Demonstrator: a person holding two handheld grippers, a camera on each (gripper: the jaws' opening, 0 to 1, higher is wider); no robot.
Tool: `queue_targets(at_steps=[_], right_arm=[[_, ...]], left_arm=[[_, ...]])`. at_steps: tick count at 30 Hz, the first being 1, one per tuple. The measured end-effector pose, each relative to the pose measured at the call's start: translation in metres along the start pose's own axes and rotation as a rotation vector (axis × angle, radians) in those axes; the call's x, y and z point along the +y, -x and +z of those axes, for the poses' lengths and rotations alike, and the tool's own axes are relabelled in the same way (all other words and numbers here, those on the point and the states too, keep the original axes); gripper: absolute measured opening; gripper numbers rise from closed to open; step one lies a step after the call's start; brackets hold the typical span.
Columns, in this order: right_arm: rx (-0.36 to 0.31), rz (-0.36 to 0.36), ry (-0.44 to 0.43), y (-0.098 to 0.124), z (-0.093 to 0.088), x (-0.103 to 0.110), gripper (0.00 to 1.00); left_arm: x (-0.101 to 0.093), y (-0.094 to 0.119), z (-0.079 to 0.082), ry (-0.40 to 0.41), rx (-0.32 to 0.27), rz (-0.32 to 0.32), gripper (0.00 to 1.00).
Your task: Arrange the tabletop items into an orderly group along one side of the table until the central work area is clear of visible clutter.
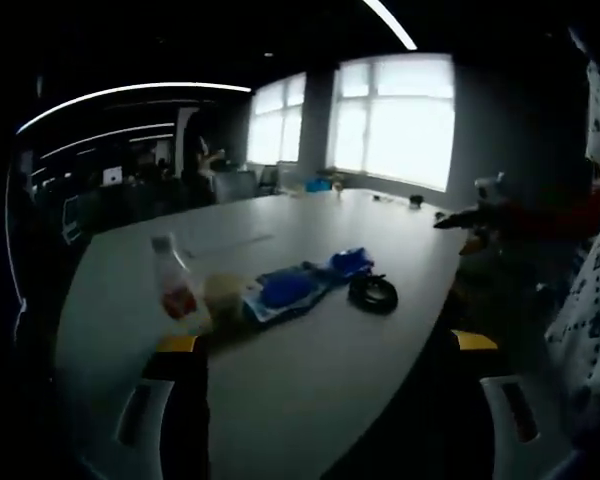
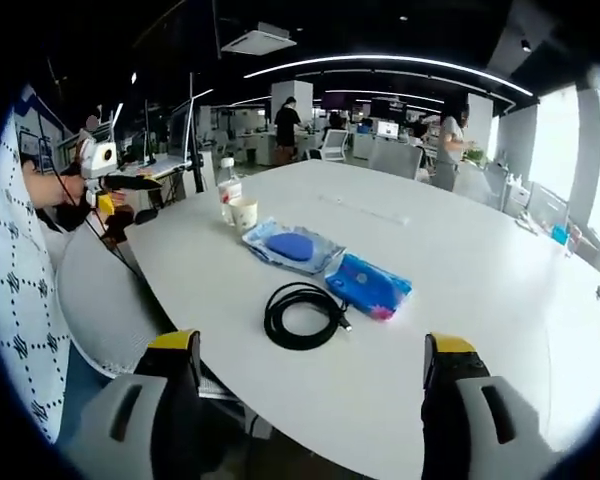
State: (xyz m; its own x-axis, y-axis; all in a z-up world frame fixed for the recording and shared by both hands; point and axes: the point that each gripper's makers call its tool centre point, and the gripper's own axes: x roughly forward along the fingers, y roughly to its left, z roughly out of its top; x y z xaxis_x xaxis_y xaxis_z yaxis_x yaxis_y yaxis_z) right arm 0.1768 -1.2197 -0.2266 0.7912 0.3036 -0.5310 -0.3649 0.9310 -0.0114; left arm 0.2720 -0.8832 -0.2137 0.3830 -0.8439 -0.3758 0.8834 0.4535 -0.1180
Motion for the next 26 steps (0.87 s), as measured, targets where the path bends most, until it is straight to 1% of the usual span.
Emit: queue_targets(at_steps=[2,5,7,9,12,16,26], right_arm=[[0.001,-0.001,-0.003,-0.0003,-0.0007,0.0,0.91],[0.001,-0.004,-0.009,-0.001,-0.0018,-0.0003,0.9],[-0.001,0.0,-0.017,-0.0019,-0.0029,0.0004,0.9],[0.006,-0.004,-0.011,-0.0025,-0.0051,0.0002,0.89],[0.005,-0.001,-0.026,-0.0028,-0.0056,0.0015,0.88],[0.005,0.005,-0.026,-0.0048,-0.0049,0.0047,0.86],[0.002,0.017,-0.016,-0.0093,-0.0019,0.0082,0.84]], left_arm=[[0.0002,0.001,-0.0037,0.009,0.001,0.003,0.96],[0.0028,0.0015,-0.0036,0.038,-0.011,0.017,0.96],[0.0043,0.0028,-0.0028,0.037,-0.019,0.022,0.96],[0.0049,0.0035,-0.0038,0.042,-0.016,0.024,0.96],[0.0063,0.0038,-0.0034,0.046,-0.018,0.025,0.96],[0.0067,0.0029,0.0004,0.048,-0.029,0.025,0.95],[0.0073,0.0015,0.0037,0.053,-0.036,0.025,0.94]])
